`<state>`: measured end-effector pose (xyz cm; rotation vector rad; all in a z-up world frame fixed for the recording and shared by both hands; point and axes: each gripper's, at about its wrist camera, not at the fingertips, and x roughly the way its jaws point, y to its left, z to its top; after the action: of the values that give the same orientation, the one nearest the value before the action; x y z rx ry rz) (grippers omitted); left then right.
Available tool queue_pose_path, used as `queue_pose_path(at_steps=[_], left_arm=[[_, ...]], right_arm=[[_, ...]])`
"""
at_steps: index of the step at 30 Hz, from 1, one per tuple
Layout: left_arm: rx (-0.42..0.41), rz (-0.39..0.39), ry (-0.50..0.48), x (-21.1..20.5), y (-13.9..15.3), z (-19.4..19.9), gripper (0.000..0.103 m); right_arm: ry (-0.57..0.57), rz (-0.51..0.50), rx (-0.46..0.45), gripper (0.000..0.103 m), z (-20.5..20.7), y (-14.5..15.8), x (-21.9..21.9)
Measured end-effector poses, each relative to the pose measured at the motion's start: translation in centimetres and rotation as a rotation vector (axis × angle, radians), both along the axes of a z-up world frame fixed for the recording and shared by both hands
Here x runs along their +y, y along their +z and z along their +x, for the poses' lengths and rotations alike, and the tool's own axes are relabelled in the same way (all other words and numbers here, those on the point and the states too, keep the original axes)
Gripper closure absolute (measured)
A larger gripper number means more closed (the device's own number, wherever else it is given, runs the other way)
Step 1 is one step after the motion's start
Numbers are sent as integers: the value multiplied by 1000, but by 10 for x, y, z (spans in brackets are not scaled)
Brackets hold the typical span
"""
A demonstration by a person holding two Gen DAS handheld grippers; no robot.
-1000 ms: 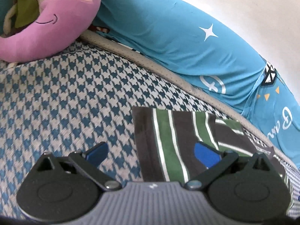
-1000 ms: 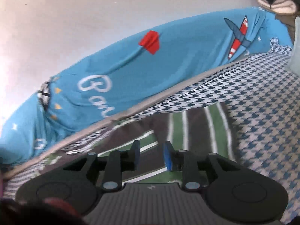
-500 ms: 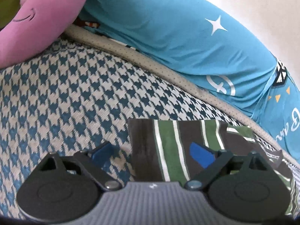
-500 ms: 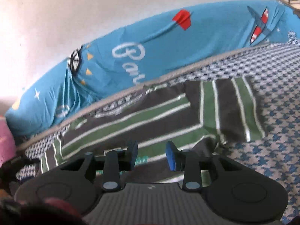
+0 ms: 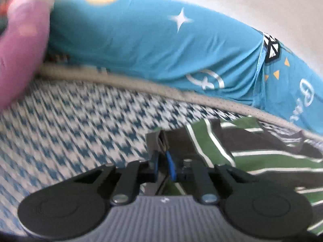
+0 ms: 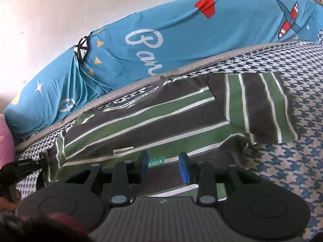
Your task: Fold clothes
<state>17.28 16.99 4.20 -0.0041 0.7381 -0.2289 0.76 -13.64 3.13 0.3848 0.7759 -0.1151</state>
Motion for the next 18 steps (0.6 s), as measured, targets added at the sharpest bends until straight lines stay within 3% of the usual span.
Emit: queue_pose_path(at_steps=[2, 7, 12, 15, 18], left_arm=[[-91, 88, 7, -9, 9, -5, 95], [-254, 209, 78, -14, 27, -4, 99], [-95, 187, 168, -2, 9, 17, 98], [-80, 205, 199, 2, 8, 20, 91], [-68, 151, 242, 13, 14, 20, 76]], right_arm=[[1, 0, -1, 70, 1, 0, 1], [22, 0, 3, 70, 2, -2, 6], [74, 7, 26, 70, 6, -7, 13], [103, 19, 24, 70, 6, -6, 16], [164, 33, 28, 69, 8, -6, 25]])
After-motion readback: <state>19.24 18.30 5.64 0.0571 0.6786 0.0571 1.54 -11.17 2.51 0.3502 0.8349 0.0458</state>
